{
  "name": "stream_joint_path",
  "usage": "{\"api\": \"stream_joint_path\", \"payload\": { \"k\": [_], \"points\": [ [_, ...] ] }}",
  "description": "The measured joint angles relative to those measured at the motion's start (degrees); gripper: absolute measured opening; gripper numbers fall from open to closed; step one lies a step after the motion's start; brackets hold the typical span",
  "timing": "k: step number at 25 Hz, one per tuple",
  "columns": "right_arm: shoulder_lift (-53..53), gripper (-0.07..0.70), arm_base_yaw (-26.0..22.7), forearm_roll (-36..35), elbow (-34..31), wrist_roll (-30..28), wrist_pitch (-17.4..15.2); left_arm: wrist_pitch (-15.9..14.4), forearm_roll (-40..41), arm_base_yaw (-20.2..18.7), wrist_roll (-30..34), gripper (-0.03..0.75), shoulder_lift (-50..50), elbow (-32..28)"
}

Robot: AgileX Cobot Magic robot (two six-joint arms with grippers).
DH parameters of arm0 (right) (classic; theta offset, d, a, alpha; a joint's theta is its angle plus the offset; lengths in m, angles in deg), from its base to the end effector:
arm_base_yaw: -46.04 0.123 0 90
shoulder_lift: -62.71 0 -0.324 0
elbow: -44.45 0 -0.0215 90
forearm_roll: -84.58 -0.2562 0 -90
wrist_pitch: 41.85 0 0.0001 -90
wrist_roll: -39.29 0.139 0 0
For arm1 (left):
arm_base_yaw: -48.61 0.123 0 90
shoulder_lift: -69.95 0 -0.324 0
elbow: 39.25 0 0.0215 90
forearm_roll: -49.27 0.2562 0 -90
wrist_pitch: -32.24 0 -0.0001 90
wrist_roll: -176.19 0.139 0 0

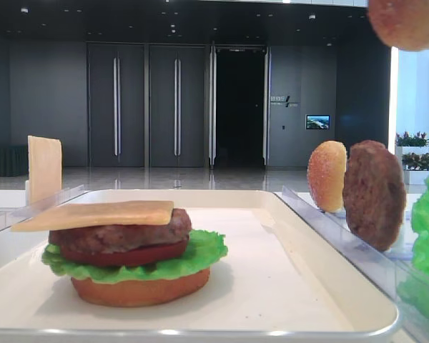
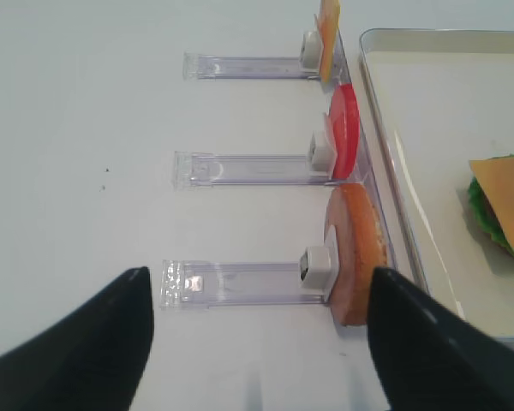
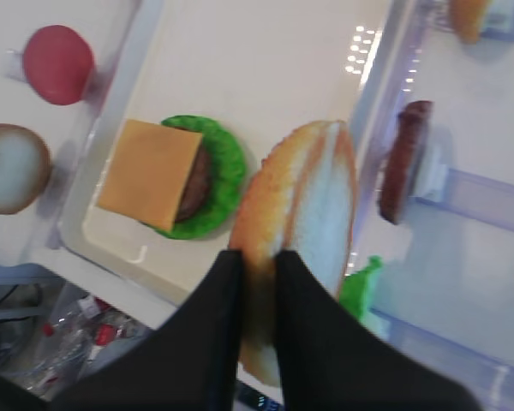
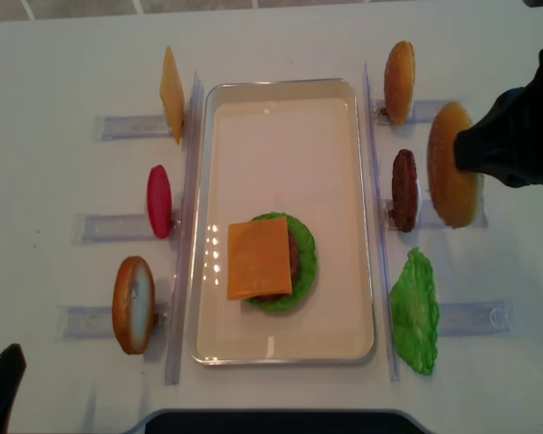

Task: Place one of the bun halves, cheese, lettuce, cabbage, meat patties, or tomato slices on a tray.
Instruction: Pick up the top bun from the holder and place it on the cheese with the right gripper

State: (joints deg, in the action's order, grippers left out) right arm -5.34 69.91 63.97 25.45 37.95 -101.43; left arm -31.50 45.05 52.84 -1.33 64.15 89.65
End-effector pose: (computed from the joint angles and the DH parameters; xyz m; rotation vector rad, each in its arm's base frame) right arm 0.1746 0.1234 0.3497 -0.4487 2.5385 0.6165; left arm 0.0006 -0.0092 0.2430 -0.0268 2.1031 -0.0187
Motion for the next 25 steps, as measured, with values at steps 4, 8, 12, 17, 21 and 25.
{"api": "stream_joint_path", "payload": {
  "k": [4,8,12,17,21,25],
  "points": [
    [-3.27,0.106,0.00,-10.83,-1.35,-6.07,1.58,0.00,0.00,0.00,0.00,0.589,0.00,0.00],
    [-6.97,0.105,0.00,-23.54,-3.37,-13.80,2.84,0.00,0.00,0.00,0.00,0.589,0.00,0.00],
    [-9.51,0.104,0.00,-35.29,-3.62,-20.76,3.14,0.00,0.00,0.00,0.00,0.589,0.00,0.00],
    [-12.39,0.104,-0.05,-44.91,-3.62,-26.27,3.38,0.00,0.00,0.00,0.00,0.589,0.00,0.00],
    [-13.34,0.104,-0.99,-48.58,-3.62,-28.39,4.32,0.00,0.00,0.00,0.00,0.589,0.00,0.00],
    [-13.34,0.104,-1.06,-49.09,-3.62,-28.66,4.32,0.00,0.00,0.00,0.00,0.589,0.00,0.00]
  ]
}}
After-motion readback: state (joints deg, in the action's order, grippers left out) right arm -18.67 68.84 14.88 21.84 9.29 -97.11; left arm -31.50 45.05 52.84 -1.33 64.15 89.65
